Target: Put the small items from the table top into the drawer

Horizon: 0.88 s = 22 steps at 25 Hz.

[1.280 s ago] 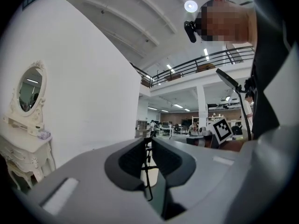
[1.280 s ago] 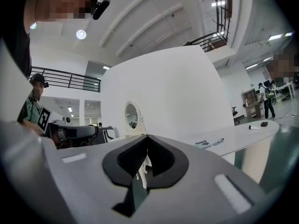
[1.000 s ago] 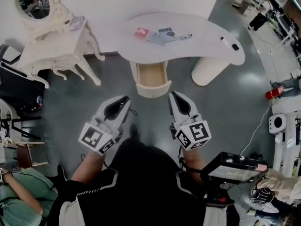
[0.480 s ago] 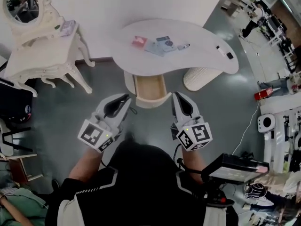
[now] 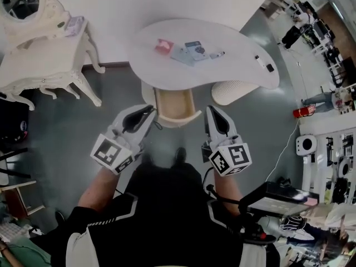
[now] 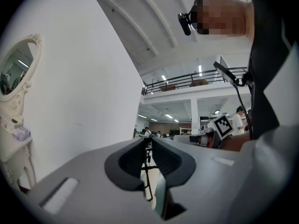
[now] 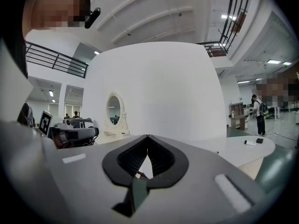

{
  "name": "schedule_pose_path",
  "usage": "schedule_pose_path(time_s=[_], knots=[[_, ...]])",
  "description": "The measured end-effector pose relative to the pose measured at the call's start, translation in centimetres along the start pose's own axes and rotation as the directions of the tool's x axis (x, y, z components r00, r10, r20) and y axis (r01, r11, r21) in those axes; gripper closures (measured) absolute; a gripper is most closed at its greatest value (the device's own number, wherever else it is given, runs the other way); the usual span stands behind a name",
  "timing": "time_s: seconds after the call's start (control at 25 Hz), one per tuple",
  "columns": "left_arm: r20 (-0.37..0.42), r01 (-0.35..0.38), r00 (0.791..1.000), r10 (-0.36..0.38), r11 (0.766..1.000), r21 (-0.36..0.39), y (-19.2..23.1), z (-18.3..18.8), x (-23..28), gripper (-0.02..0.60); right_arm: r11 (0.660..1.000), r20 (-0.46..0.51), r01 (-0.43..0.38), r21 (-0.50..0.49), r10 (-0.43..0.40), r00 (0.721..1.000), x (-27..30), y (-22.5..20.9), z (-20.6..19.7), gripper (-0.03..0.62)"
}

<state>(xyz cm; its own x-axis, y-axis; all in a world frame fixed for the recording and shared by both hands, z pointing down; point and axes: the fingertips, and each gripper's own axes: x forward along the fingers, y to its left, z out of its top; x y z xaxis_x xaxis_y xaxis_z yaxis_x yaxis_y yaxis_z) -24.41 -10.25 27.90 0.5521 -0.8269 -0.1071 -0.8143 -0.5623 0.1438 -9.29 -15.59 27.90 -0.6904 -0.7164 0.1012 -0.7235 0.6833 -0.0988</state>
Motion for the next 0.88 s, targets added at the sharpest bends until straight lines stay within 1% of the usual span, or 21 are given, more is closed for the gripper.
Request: schedule_pose_path(time_s=[0.16, 0.32, 0.48, 0.64, 0.76, 0.88], knots=[[-0.002, 0.005, 1.0, -0.005, 1.0, -0.022, 0.2, -0.3, 1.6, 0.541, 1.0, 0.002, -0.019, -0.014, 0.019, 1.0, 0.9, -1.4, 0.1, 0.591], [-0.009, -0.013, 1.0, 0.013, 1.0, 0.004, 0.2, -0.6, 3.6, 0.541, 0.999, 0.007, -0.051, 0.002, 0.051, 0.999, 1.9, -3.6, -0.3, 0.591], [-0.011, -0.02, 1.0, 0.02, 1.0, 0.0, 0.1, -1.0, 6.5, 0.541, 0.996, 0.026, -0.093, 0.005, 0.092, 0.995, 3.1, -6.5, 0.3, 0.591], [-0.023, -0.054, 0.998, 0.055, 0.997, 0.051, 0.2, -0.9, 9.8, 0.541, 0.992, 0.028, -0.128, -0.001, 0.128, 0.991, 4.7, -9.9, 0.7, 0.591], [-0.026, -0.084, 0.996, 0.085, 0.995, 0.056, 0.5, -1.4, 11.7, 0.541, 0.986, 0.033, -0.166, 0.007, 0.166, 0.986, 5.7, -11.7, 0.9, 0.591], [-0.014, -0.098, 0.995, 0.098, 0.994, 0.047, 0.9, -1.6, 13.7, 0.541, 0.976, 0.047, -0.216, 0.0, 0.216, 0.975, 6.9, -13.1, 1.6, 0.591]])
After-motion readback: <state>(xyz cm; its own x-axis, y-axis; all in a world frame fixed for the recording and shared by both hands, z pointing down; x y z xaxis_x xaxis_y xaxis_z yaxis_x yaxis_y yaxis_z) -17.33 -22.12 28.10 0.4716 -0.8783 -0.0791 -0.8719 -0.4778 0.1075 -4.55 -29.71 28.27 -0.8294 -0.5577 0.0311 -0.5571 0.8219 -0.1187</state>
